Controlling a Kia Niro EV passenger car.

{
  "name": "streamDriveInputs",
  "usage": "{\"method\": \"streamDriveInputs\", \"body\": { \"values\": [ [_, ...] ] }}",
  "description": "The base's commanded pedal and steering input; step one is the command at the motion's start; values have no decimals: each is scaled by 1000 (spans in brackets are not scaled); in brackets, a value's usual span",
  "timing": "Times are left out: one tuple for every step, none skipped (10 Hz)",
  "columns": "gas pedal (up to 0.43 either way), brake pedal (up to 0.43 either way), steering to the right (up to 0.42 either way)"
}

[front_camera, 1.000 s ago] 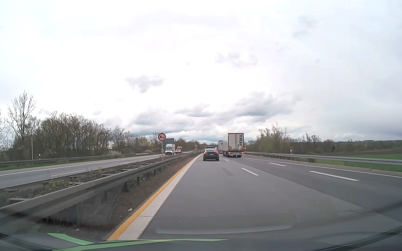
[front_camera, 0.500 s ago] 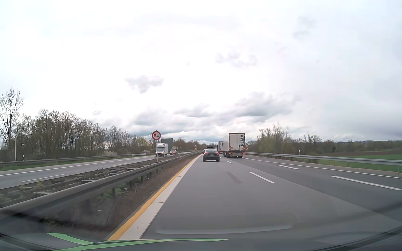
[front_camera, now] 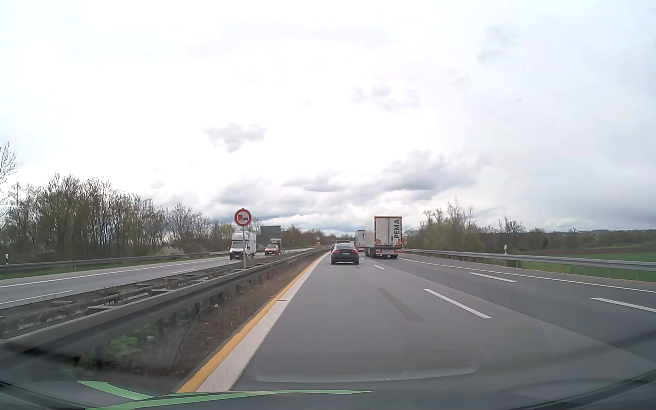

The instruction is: Follow the waypoints while adhering to traffic rules and regulations

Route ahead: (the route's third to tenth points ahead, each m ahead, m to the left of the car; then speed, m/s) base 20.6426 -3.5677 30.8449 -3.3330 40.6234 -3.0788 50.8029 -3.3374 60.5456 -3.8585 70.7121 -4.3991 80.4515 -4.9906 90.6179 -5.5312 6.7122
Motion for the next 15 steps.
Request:
{"method": "streamDriveInputs", "body": {
  "values": [
    [87,0,0],
    [98,0,0],
    [98,0,0],
    [98,0,0],
    [98,0,0],
    [98,0,0],
    [98,0,0],
    [98,0,0],
    [98,0,0],
    [98,0,0],
    [98,0,0],
    [98,0,0],
    [98,0,0],
    [98,0,0],
    [98,0,0]
  ]
}}
